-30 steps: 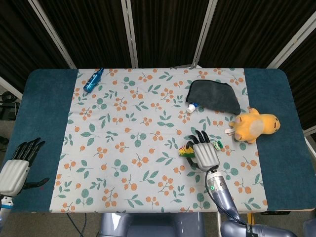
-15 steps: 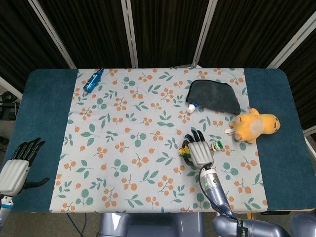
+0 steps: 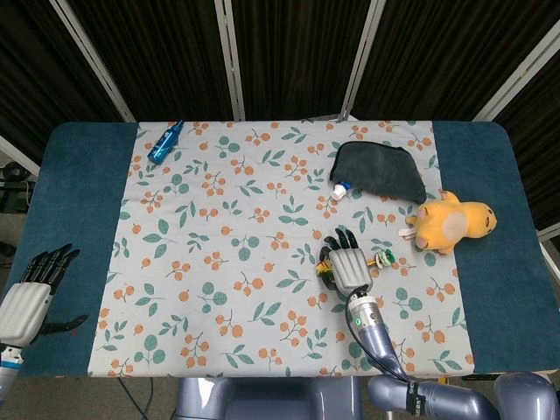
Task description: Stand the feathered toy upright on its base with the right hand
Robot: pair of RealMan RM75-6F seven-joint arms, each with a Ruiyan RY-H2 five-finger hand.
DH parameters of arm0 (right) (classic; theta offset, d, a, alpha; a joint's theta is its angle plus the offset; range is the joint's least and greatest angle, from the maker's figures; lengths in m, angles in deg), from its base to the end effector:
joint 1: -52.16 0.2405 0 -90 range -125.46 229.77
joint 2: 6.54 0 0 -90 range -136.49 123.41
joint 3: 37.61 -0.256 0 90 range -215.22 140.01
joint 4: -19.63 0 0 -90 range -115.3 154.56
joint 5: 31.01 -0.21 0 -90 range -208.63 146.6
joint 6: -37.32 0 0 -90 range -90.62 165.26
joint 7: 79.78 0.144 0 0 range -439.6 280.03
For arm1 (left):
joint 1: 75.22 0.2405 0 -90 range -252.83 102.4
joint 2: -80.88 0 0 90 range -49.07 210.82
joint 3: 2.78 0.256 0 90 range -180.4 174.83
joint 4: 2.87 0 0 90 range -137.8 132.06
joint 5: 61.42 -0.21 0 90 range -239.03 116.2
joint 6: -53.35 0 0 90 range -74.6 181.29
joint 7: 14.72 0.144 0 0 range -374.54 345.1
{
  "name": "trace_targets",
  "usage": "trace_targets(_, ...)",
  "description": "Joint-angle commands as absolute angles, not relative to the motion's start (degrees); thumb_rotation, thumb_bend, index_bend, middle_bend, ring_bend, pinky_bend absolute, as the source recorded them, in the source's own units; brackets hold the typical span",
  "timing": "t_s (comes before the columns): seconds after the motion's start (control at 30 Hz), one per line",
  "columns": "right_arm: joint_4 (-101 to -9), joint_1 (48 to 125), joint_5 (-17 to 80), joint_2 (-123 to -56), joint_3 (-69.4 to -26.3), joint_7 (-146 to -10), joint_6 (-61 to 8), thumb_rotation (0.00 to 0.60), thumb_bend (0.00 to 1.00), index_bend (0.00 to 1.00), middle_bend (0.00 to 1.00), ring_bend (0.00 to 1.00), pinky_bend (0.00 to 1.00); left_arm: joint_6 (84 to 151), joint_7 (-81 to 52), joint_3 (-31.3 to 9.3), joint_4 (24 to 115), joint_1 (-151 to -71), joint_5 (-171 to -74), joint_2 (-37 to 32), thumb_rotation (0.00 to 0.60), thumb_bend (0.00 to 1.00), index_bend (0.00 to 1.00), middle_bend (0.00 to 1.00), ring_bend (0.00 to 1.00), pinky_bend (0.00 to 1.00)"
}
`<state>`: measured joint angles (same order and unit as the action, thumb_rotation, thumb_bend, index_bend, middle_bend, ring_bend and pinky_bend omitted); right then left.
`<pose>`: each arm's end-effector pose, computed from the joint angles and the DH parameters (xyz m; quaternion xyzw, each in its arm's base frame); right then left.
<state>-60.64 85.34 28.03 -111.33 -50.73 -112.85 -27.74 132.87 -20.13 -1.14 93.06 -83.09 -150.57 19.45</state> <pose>-0.1586 -0.3033 -0.0694 0.6754 -0.4300 0.3522 0.4847 -0.2981 0.1773 0.1423 -0.6306 -0.4425 -0.3861 0.5074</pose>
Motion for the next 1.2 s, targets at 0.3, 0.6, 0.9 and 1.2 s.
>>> trace_targets(0.3,-60.1,85.9,28.5,-111.7,-50.5,-113.0,-28.4,0.600,0.31,0.45,0.19,0.00,0.00,132.6,-20.4,-1.1,93.3,-83.2,-150.4,19.6,0.594,0.10,0.00,0.00,0.00,0.00)
trace_targets(0.6,-59.6,85.1,27.5,-112.7,-49.5,-113.0,-28.9,0.600,0.34,0.48,0.19,0.00,0.00,132.6,-20.4,-1.1,93.4,-83.2,-150.4,19.6,0.592,0.10,0.00,0.00,0.00,0.00)
trace_targets(0.9,-58.7,85.1,27.9,-113.7,-49.4,-112.4,-29.2,0.600,0.44,0.54,0.21,0.00,0.00,132.5,-20.6,-1.2,93.4,-83.2,-150.3,19.6,0.595,0.10,0.00,0.00,0.00,0.00)
trace_targets(1.2,-59.0,85.0,28.0,-114.0,-49.3,-112.3,-29.4,0.600,0.49,0.57,0.23,0.00,0.00,132.5,-20.7,-1.1,93.5,-83.3,-150.3,19.6,0.595,0.10,0.00,0.00,0.00,0.00)
